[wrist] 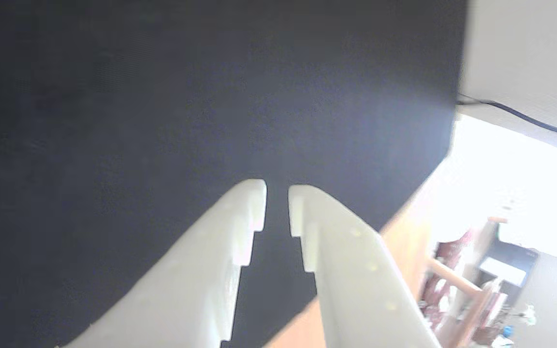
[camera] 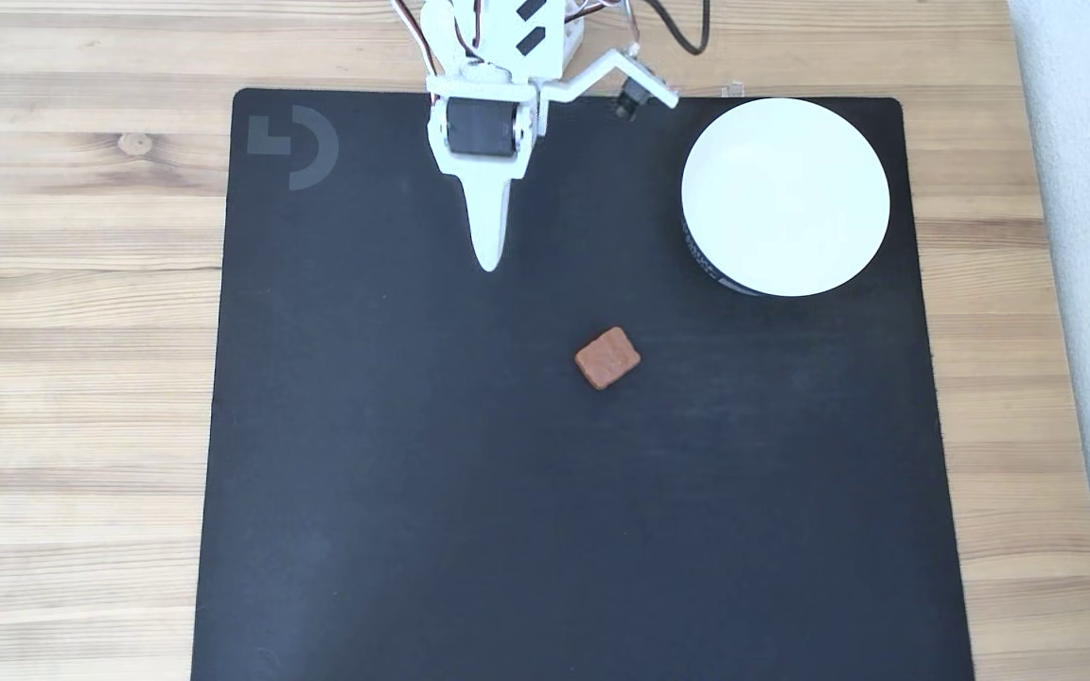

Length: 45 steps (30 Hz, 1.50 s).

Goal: Pick up the toy and place it on the plate

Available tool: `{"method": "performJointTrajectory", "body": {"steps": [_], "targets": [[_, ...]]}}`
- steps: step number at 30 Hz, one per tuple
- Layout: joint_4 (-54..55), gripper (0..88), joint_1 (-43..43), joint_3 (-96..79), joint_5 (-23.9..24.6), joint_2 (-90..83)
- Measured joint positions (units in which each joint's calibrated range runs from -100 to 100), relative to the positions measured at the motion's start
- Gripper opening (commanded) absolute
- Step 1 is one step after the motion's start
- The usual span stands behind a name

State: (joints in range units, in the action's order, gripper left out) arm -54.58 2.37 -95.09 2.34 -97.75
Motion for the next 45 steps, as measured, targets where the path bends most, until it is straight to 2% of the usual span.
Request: {"method": "performJointTrajectory", "body": {"steps": [9,14,27,33,38,45], "targets": [[0.3,2.2,-1.8,22.6,0.6,23.3],[3.3,2.3,-7.2,36.6,0.6,41.5],[3.5,2.3,-14.8,68.1,0.8,78.4],[-0.8,2.3,-18.8,81.6,0.5,96.8],[-1.2,2.3,-19.6,85.1,0.4,104.2],[-5.0,2.3,-19.9,85.5,0.6,105.2]]}}
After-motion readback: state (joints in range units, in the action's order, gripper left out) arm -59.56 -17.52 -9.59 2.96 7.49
